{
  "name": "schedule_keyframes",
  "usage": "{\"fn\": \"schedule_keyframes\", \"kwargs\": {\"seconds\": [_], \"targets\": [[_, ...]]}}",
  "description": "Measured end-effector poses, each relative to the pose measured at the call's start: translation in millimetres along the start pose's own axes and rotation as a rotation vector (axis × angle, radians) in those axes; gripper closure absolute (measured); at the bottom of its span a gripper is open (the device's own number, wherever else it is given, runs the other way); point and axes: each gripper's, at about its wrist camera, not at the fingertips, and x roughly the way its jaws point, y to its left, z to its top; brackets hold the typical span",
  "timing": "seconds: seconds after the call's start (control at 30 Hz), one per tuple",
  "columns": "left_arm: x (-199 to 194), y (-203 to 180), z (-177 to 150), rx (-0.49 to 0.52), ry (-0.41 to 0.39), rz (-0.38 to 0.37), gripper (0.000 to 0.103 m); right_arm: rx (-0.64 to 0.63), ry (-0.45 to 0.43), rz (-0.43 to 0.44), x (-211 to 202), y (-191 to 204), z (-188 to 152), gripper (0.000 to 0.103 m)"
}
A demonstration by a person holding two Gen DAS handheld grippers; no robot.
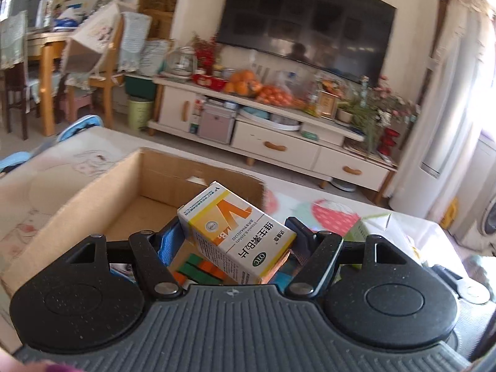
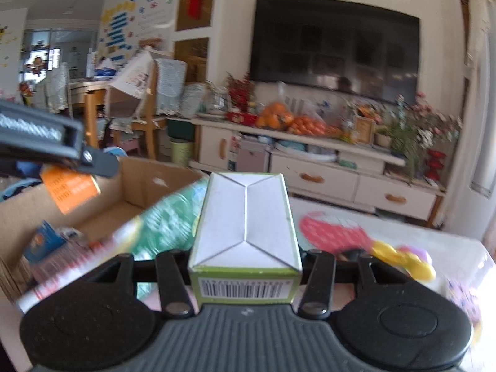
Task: Organize rigid objects
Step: 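Carry both held boxes over the cardboard box and open both tools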
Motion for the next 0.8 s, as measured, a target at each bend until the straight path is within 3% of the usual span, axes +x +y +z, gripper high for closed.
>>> {"fn": "schedule_keyframes", "kwargs": {"seconds": [0.33,0.6,0.8], "targets": [[13.9,40.5,17.1,-0.114,0.03,0.166,0.015,-0.052,-0.043,0.136,38.8,48.7,53.3,0.054],[20.2,63.2,25.3,-0.211,0.076,0.234,0.015,-0.126,-0.014,0.187,68.2,81.8,62.5,0.054],[19.0,60.6,23.7,-0.219,0.093,0.262,0.015,-0.162,0.022,0.2,81.8,97.0,55.8,0.053]]}}
